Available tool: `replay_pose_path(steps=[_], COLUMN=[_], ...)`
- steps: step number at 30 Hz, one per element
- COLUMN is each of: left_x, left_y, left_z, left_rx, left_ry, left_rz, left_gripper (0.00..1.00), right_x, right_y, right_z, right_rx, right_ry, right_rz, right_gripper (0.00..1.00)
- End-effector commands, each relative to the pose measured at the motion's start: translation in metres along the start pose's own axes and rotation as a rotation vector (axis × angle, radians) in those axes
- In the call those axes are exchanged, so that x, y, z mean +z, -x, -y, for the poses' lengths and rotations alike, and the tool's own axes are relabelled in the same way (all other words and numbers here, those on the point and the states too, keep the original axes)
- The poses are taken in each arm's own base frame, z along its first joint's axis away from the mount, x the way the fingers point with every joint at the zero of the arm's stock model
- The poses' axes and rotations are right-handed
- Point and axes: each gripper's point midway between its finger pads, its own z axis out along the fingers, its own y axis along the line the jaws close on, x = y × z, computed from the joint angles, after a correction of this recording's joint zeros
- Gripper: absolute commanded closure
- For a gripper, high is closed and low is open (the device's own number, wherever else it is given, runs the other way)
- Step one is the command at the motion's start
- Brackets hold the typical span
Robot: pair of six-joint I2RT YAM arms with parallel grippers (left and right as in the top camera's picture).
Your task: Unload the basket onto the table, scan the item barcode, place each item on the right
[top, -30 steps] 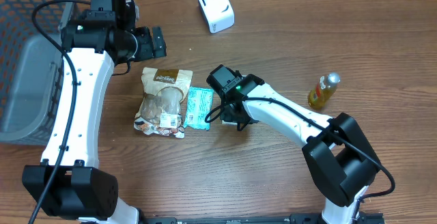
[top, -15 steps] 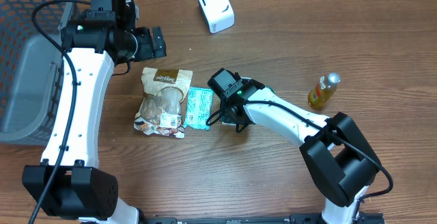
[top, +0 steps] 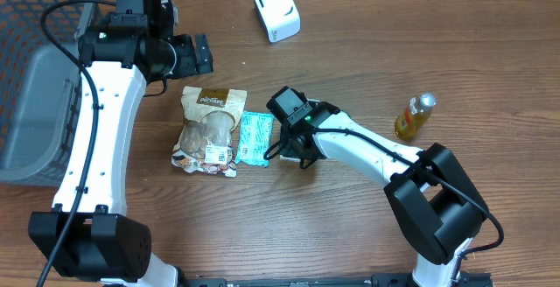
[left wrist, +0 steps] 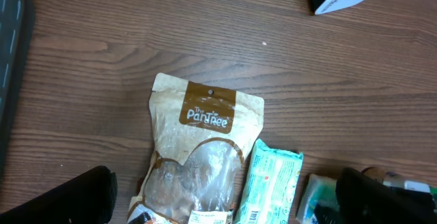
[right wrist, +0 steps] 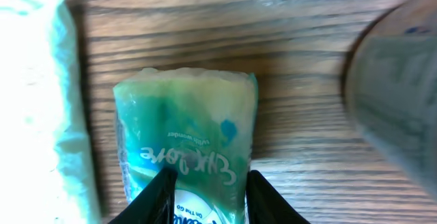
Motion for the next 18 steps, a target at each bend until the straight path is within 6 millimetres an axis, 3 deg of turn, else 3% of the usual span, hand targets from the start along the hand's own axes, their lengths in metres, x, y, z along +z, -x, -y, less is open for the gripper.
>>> replay_pose_path(steps=[1, 14, 18], left_x=[-0.003, -0.003, -0.003], left_y=[0.004, 0.004, 0.004], left_z=[0.002, 0.002, 0.002], left_rx=[0.010, 0.010, 0.010], left_ry=[-0.011, -0.012, -0.012], left_rz=[0.010, 0.010, 0.010], left_gripper=[0.01, 0.00, 0.00], right_x=[0.002, 0.001, -0.010], right_y=[-0.009, -0.006, 0.001], right_z=[-0.008, -0.015, -0.021], right_rx=[-0.003, -0.076, -0.076], right_ry=[0.058, 0.090, 0.101], right_rz=[-0.050, -0.039, -0.022], right_gripper=[0.69, 0.63, 0.59])
